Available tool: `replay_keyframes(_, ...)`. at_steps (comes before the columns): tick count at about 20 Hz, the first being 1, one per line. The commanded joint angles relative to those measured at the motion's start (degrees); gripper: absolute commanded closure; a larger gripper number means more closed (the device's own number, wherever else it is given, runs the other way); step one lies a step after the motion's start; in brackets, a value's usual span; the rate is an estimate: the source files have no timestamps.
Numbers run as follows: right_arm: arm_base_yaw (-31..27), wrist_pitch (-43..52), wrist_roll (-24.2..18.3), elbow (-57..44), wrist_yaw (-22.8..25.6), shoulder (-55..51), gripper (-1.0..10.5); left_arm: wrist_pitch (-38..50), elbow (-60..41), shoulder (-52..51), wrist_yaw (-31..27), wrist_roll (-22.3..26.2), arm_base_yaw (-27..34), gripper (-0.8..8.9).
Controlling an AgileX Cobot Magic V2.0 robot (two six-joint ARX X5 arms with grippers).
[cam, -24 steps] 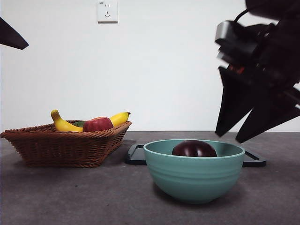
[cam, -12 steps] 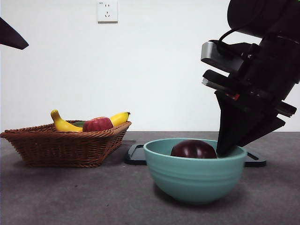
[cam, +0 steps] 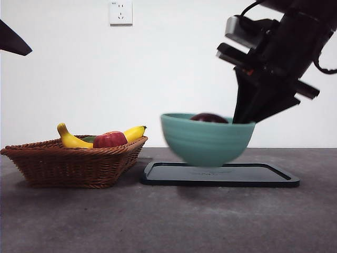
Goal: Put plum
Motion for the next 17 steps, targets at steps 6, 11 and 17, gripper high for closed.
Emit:
replay_keyframes(6,-6.99,-2.64,-1.86,15.98,0.44,13.2,9.4,0.24,0.44,0.22,0.28,0.07,-0.26,4.11)
replay_keyframes(11,-8.7,-1.6,-2.4,23.12,0.42,24.57,9.4,0.17,0.44,0.22,0.28,0.07,-0.26,4.11)
replay_keyframes(17,-9.29,-0.04,-2.54,23.3,0.37,28.35,9.4,0.04,0.44,0.22,0.28,0.07,-0.26,4.11)
